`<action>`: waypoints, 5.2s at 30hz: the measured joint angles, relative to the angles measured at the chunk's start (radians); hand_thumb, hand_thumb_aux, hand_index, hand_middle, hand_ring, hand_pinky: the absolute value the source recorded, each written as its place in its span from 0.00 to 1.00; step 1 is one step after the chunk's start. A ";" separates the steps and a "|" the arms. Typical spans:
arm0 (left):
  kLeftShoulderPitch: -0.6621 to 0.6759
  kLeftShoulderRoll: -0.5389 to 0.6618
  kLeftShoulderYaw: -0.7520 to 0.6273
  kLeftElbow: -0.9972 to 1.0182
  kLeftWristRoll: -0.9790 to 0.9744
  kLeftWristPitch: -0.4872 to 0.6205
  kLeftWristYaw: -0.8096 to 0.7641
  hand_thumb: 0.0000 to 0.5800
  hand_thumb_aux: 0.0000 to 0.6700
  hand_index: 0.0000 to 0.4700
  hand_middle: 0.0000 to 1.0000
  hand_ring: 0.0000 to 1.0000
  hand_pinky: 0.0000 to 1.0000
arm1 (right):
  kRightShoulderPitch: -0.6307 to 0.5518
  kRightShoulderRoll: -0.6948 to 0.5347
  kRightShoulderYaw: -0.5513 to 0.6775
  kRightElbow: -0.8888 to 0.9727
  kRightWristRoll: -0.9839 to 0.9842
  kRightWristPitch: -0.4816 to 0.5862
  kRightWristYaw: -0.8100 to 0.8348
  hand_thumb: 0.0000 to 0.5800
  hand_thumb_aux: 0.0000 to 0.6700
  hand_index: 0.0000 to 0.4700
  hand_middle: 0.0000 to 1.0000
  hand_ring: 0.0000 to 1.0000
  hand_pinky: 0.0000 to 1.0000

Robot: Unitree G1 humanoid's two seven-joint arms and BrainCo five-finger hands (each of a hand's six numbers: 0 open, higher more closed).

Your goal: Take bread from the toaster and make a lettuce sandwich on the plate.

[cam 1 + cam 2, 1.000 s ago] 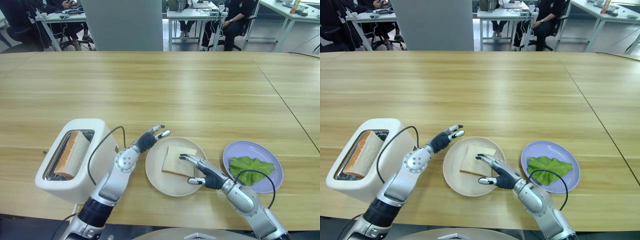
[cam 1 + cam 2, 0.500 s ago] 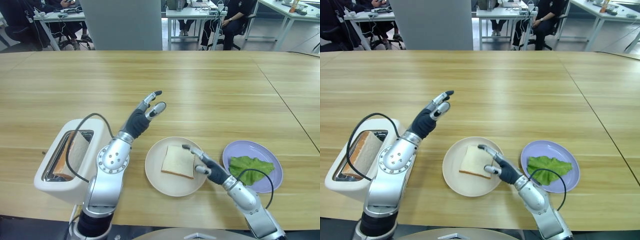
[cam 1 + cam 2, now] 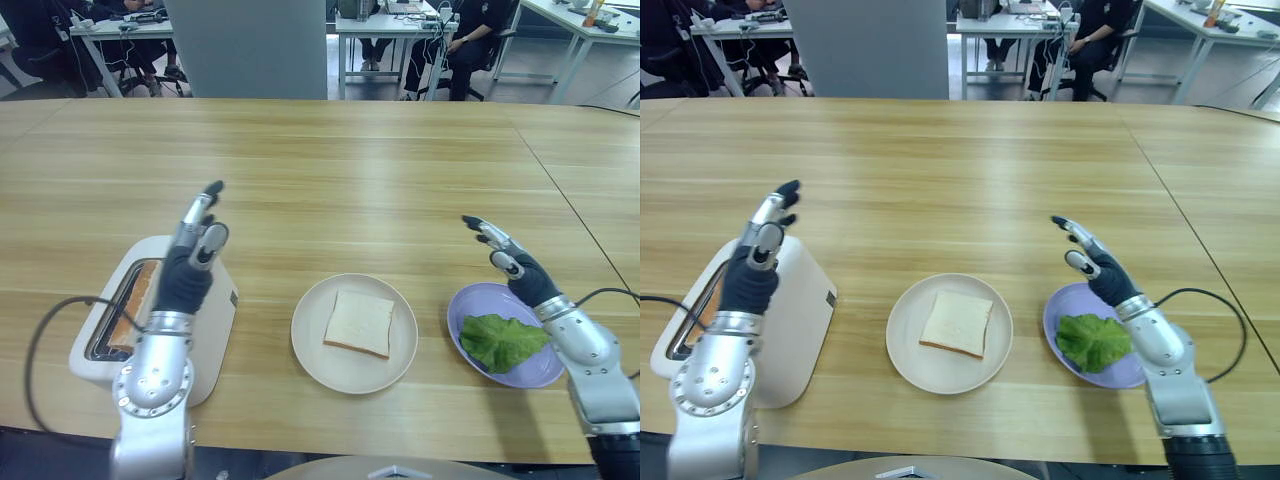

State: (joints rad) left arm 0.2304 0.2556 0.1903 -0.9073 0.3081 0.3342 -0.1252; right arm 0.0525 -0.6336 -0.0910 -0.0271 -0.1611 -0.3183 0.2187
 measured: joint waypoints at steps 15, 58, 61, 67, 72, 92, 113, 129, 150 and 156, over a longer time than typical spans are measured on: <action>0.167 0.074 0.259 -0.082 0.336 -0.024 0.013 0.00 0.00 0.00 0.00 0.00 0.00 | -0.155 -0.296 0.194 0.609 -0.700 -0.332 -0.648 0.00 0.00 0.00 0.00 0.00 0.00; 0.252 -0.092 0.164 0.011 0.285 -0.084 0.007 0.00 0.00 0.00 0.00 0.00 0.00 | -0.285 -0.382 0.618 0.984 -0.945 -0.335 -1.196 1.00 1.00 0.98 0.00 0.00 0.00; 0.251 -0.091 0.164 0.022 0.285 -0.084 0.009 0.00 0.00 0.00 0.00 0.00 0.00 | -0.285 -0.382 0.627 0.988 -0.944 -0.336 -1.198 1.00 1.00 0.98 0.00 0.00 0.00; 0.246 -0.091 0.153 0.047 0.285 -0.094 0.015 0.00 0.00 0.00 0.00 0.00 0.00 | -0.284 -0.385 0.619 0.971 -0.907 -0.356 -1.200 1.00 1.00 0.98 0.00 0.00 0.00; 0.245 -0.087 0.152 0.047 0.284 -0.100 0.020 0.00 0.00 0.00 0.00 0.00 0.00 | -0.284 -0.416 0.553 0.892 -0.822 -0.393 -1.175 1.00 1.00 0.98 0.00 0.00 0.00; 0.185 -0.071 0.145 0.060 0.324 -0.103 0.021 0.00 0.00 0.00 0.00 0.00 0.00 | -0.240 -0.304 0.356 0.366 -0.610 -0.357 -0.795 1.00 1.00 0.98 0.00 0.00 0.00; 0.092 -0.070 0.011 0.227 0.327 -0.131 0.068 0.00 0.00 0.00 0.00 0.00 0.00 | -0.345 0.111 0.394 0.161 -0.552 -0.308 -0.478 1.00 1.00 0.98 0.00 0.00 0.00; 0.071 -0.069 -0.051 0.271 0.325 -0.147 0.080 0.00 0.00 0.00 0.00 0.00 0.00 | -0.404 0.285 0.485 0.253 -0.576 -0.320 -0.464 1.00 1.00 0.98 0.00 0.00 0.00; 0.024 -0.069 -0.136 0.307 0.325 -0.147 0.078 0.00 0.00 0.00 0.00 0.00 0.00 | -0.381 0.338 0.583 0.435 -0.621 -0.294 -0.449 1.00 1.00 0.98 0.00 0.00 0.00; 0.043 -0.070 -0.137 0.307 0.325 -0.144 0.078 0.00 0.00 0.00 0.00 0.00 0.00 | -0.374 0.271 0.569 0.461 -0.628 -0.257 -0.443 1.00 1.00 0.98 0.00 0.00 0.00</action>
State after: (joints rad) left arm 0.2737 0.1861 0.0532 -0.6006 0.6330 0.1899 -0.0471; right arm -0.3211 -0.3622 0.4778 0.4341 -0.7894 -0.5757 -0.2247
